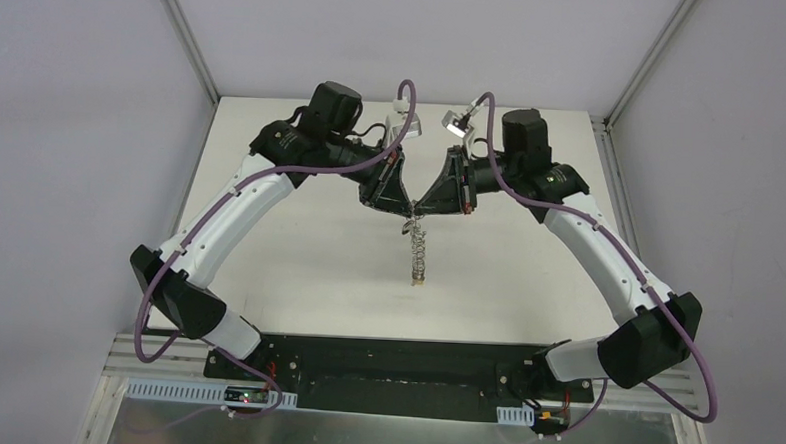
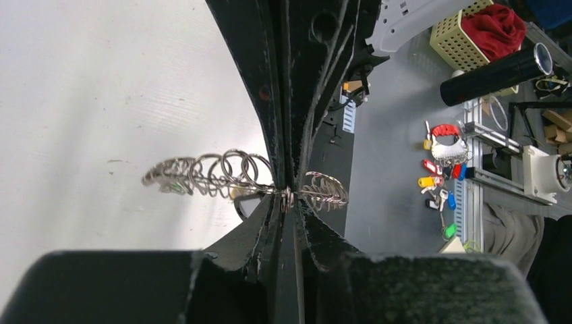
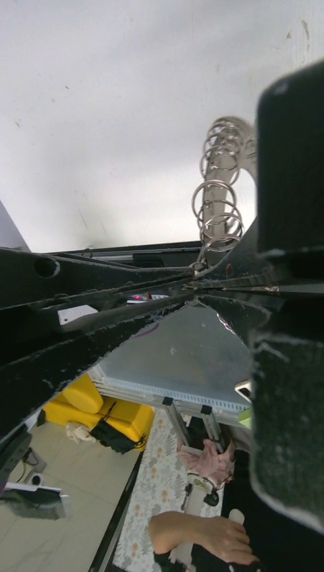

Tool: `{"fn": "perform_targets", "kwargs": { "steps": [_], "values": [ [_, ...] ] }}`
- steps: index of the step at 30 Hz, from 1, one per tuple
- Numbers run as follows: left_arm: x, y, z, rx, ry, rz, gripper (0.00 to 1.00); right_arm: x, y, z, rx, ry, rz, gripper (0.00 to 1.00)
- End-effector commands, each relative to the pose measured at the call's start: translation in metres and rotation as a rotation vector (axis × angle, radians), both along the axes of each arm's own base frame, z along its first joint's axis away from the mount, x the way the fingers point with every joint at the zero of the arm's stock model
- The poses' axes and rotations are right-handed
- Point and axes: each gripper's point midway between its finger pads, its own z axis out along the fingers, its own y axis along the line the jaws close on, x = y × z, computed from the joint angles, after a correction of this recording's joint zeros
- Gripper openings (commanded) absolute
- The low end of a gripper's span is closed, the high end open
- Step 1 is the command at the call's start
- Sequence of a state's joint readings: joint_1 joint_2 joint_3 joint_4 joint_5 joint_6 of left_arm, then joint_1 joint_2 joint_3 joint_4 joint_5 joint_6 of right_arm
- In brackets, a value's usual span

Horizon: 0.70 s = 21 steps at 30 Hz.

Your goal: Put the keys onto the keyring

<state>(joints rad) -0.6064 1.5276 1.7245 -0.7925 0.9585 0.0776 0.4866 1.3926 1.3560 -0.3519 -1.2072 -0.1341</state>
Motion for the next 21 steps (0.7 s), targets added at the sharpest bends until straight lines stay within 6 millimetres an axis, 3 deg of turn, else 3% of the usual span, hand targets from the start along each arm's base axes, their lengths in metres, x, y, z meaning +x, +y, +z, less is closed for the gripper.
{"fn": "perform_targets", "kwargs": {
  "steps": [1,4,10,21],
  "values": [
    [-0.013,0.002,0.022,-0.105,-0.047,-0.032,0.17,0.005,0.0,0.025,0.08,-0.003,0.009,0.0],
    [-0.012,0.002,0.019,-0.109,-0.032,-0.023,0.25,0.008,-0.002,0.027,0.092,0.017,-0.001,0.0],
    [-0.007,-0.003,0.02,-0.122,-0.008,-0.012,0.3,0.011,-0.004,0.026,0.104,0.037,-0.01,0.0],
    [0.002,-0.007,0.013,-0.11,0.01,0.008,0.22,0.013,-0.004,0.028,0.108,0.049,-0.02,0.0]
  ]
}}
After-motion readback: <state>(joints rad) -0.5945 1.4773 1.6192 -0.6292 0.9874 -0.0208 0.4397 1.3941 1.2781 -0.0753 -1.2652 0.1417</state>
